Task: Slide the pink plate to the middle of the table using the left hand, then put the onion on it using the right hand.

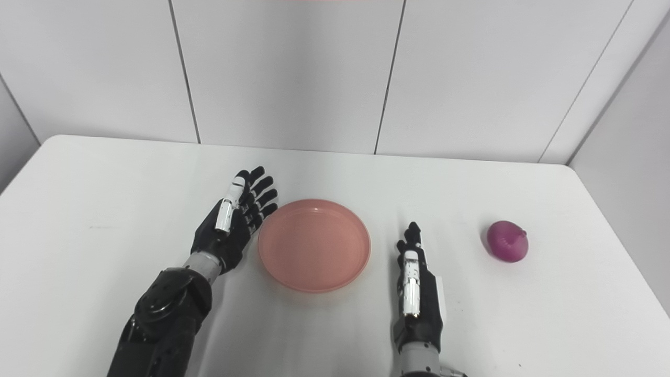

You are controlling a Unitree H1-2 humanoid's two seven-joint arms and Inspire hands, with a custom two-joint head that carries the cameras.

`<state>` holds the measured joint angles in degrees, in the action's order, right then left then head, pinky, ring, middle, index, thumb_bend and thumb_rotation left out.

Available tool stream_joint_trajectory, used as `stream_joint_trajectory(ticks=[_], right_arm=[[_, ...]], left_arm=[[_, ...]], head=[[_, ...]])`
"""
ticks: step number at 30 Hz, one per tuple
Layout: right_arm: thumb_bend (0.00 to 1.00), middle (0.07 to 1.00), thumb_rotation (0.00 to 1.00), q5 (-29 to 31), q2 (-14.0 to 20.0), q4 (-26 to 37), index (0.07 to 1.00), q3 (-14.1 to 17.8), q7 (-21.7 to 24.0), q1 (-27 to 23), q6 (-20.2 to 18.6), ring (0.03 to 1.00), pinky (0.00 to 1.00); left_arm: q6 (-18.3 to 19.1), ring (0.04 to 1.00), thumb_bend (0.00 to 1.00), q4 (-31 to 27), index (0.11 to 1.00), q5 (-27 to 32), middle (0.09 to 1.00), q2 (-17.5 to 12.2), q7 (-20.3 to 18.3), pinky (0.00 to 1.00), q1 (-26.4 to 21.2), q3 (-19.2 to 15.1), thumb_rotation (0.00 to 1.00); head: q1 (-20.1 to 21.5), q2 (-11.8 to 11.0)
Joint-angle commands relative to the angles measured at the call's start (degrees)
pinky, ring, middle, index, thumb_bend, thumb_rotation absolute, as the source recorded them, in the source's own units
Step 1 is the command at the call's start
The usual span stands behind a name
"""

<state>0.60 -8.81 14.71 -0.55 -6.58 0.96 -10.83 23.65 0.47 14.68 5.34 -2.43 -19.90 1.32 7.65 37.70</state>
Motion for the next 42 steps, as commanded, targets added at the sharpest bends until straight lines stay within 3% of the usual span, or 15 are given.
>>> stream_joint_trajectory(ticks=[1, 11, 15, 23, 31, 42], right_arm=[[0.32, 0.995, 1.00, -0.21, -0.45, -0.06, 0.995, -0.45, 0.21, -1.34, 2.62, 0.988, 1.00], [0.35, 0.995, 1.00, 0.06, -0.54, -0.43, 0.995, -0.33, 0.01, -1.51, 3.03, 0.986, 1.00], [0.34, 0.990, 1.00, 0.10, -0.45, -0.11, 0.990, -0.20, -0.05, -1.56, 2.99, 0.981, 1.00], [0.26, 0.952, 1.00, -2.80, -0.23, -0.47, 0.947, 0.25, -2.07, -2.39, 5.18, 0.940, 0.96], [0.25, 0.967, 1.00, -3.49, 1.28, 0.58, 0.964, 0.68, -1.91, -3.27, 5.84, 0.946, 0.95], [0.29, 0.961, 1.00, -11.17, 5.36, 6.37, 0.942, 0.31, -1.47, -4.69, -1.06, 0.955, 0.95]], left_arm=[[-0.90, 0.947, 0.45, -2.34, 0.945, 0.28, 0.956, 0.48, -1.27, 0.93, -1.47, 0.40, 1.00], [-0.72, 0.951, 0.45, -2.69, 0.949, 0.41, 0.960, 1.00, -1.33, 0.93, -1.28, 0.69, 1.00], [-2.24, 0.955, 0.44, -2.35, 0.951, -0.48, 0.961, 0.85, -1.27, 0.94, -1.08, 0.68, 1.00], [-8.74, 0.965, 0.47, 0.02, 0.948, -3.09, 0.967, -1.57, -2.34, 0.97, 0.43, 0.40, 1.00], [-9.62, 0.963, 0.46, -2.45, 0.951, -3.47, 0.969, -2.91, -2.23, 0.96, 2.40, 0.27, 1.00], [-9.78, 0.955, 0.45, -2.62, 0.948, -3.40, 0.964, -2.93, -3.23, 0.95, 3.82, 0.37, 1.00]], head=[[0.03, 0.02], [0.64, 0.25], [1.06, 0.58], [1.50, 0.64], [1.71, 0.83], [2.71, 1.20]])
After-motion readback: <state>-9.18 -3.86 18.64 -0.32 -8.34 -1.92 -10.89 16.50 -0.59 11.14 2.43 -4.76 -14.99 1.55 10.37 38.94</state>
